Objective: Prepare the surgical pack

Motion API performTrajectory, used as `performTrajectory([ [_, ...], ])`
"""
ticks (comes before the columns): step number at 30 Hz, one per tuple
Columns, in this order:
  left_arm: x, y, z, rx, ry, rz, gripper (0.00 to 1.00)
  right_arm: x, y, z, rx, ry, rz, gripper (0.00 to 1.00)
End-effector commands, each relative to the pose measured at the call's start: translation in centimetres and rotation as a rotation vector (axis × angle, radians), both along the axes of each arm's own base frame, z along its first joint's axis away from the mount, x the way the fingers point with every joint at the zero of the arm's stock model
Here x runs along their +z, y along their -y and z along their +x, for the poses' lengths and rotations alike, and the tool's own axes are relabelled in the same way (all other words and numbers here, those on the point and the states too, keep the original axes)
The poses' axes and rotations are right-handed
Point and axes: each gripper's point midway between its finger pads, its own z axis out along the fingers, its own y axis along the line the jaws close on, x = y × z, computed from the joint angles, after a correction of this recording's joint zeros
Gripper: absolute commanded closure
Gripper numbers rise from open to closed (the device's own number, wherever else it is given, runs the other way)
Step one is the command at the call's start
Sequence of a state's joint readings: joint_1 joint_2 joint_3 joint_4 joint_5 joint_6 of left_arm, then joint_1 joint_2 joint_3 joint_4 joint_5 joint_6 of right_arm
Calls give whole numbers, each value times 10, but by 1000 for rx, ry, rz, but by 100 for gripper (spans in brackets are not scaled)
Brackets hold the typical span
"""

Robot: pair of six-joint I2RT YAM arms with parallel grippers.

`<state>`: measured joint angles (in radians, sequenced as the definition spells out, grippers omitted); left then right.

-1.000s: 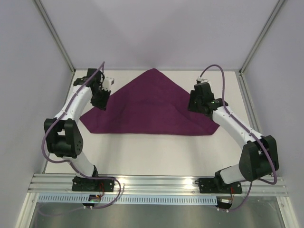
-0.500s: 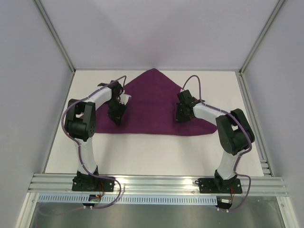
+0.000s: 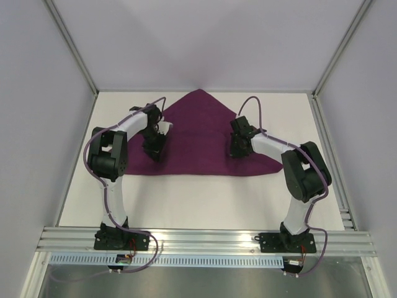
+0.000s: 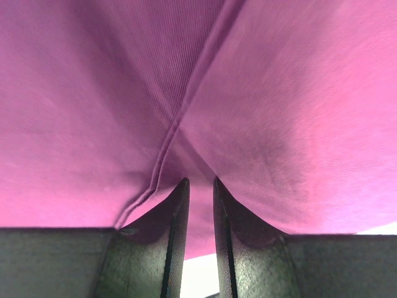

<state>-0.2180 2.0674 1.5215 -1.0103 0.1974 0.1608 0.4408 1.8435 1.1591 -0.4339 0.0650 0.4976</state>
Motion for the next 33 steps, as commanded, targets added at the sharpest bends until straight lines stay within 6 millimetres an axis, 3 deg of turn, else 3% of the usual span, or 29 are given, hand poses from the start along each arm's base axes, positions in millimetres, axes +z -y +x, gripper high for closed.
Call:
performTrajectory([
  [1, 31, 12, 29, 8, 137, -44, 70, 49, -1, 21, 11, 132, -12, 98],
  [3, 40, 15, 37, 13, 162, -57, 69, 53, -5, 24, 21, 141, 0, 97],
  [6, 37, 17, 42, 22, 145, -57, 69, 55, -14, 31, 34, 138, 24, 98],
  [11, 15, 23, 39, 32, 60, -61, 69, 30, -33, 33, 59, 69, 63, 100],
  [18, 8, 54, 42, -53, 39, -114, 69, 26, -71, 36, 128, 47, 130, 100],
  [21, 1, 64, 43, -57, 29, -119, 69, 16, -74, 33, 125, 20, 123, 99],
  [26, -15, 54, 39, -47, -11, -68, 69, 0, -64, 27, 107, -24, 77, 99],
  [29, -6, 55, 40, -43, 11, -76, 70, 12, -57, 28, 98, 5, 65, 99],
  [33, 19, 41, 45, -53, 94, -27, 69, 58, -44, 40, 80, 122, 23, 96],
])
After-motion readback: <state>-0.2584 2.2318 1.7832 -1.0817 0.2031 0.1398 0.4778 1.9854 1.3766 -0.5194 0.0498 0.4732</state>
